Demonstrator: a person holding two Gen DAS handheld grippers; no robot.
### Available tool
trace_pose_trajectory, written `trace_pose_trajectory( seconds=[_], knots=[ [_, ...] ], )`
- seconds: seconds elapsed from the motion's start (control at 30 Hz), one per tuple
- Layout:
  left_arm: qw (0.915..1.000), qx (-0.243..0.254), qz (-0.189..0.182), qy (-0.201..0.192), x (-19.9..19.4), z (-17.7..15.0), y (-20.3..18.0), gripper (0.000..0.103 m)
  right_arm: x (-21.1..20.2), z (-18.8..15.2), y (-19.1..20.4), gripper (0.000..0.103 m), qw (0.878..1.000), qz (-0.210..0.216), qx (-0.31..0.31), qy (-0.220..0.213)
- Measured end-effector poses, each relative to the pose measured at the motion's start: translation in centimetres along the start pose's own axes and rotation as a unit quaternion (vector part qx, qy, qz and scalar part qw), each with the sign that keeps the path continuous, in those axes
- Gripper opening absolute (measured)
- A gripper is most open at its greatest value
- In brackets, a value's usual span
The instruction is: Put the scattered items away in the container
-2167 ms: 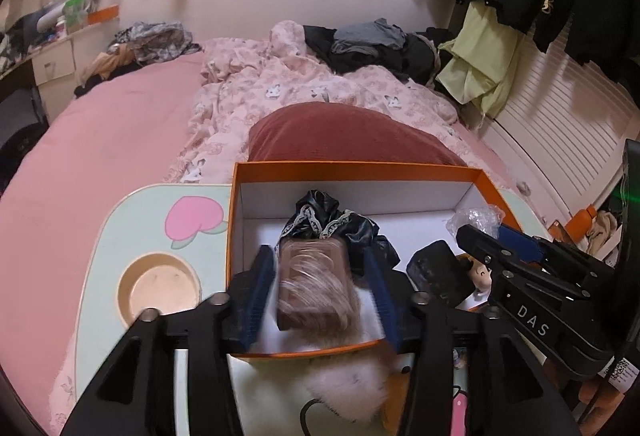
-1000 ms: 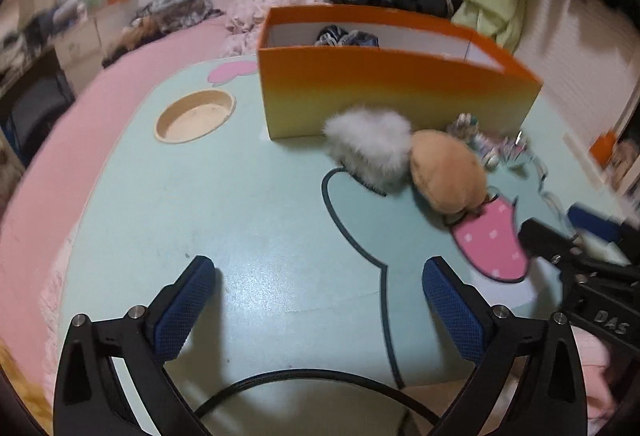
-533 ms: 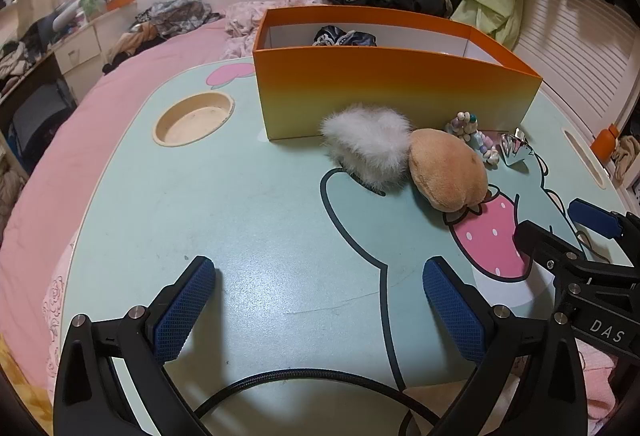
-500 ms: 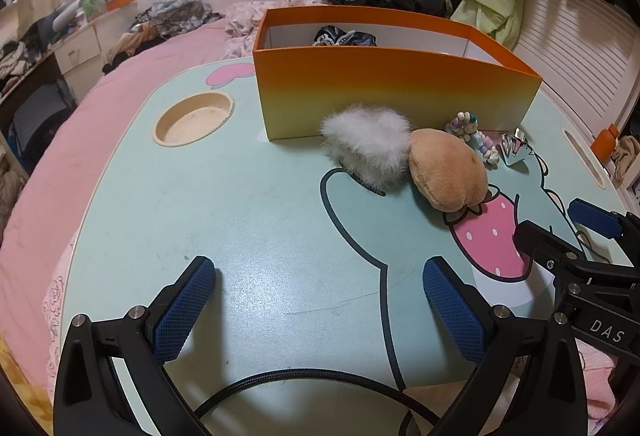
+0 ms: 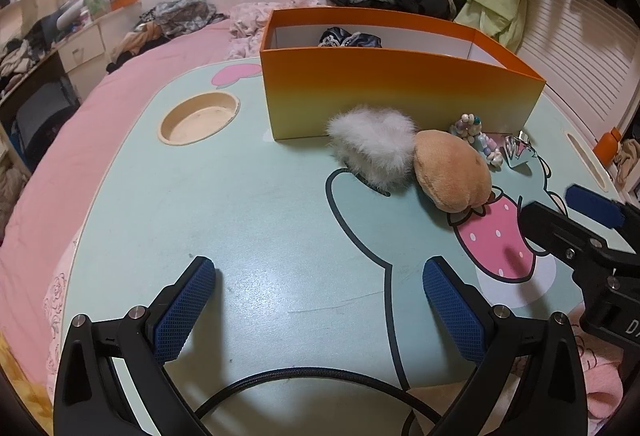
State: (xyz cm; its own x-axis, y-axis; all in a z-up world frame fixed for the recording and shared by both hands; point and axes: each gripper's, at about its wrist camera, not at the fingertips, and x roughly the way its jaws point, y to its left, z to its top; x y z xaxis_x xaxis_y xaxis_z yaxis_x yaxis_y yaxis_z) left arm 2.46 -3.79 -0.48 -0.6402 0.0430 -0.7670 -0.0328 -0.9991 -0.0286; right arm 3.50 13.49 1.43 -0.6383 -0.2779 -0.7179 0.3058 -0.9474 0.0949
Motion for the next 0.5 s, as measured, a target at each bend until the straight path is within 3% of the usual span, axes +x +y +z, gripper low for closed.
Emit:
trace_pose_trajectory(
  seconds=[0.1, 0.27, 0.4, 0.47, 0.5],
  knots=[
    [1.0, -0.002, 0.001, 0.0, 0.0, 0.0, 0.0, 0.103, 0.5, 0.6, 1.2, 0.074, 1.0, 0.024, -0.012, 0.003],
    [1.0, -0.002, 0.003, -0.001, 0.1, 0.0, -0.1, 0.103, 1.4, 2.2, 3.0, 0.074, 0.999, 0.033, -0.024, 0.002],
    [1.0, -0.003, 0.003, -0.001, 0.1, 0.0, -0.1, 0.103, 3.0, 3.3, 3.6, 0.073, 0.999, 0.03, -0.026, 0.026],
    [1.0, -0.003, 0.003, -0.001, 0.1, 0.0, -0.1, 0.103, 4.1, 3.5, 3.4, 0.063, 0.998, 0.02, -0.026, 0.047],
    [1.0, -0.003, 0.003, -0.001, 0.1, 0.0, -0.1, 0.103, 4.7, 3.3, 3.2, 0.047, 0.998, 0.021, -0.024, 0.061]
  ],
)
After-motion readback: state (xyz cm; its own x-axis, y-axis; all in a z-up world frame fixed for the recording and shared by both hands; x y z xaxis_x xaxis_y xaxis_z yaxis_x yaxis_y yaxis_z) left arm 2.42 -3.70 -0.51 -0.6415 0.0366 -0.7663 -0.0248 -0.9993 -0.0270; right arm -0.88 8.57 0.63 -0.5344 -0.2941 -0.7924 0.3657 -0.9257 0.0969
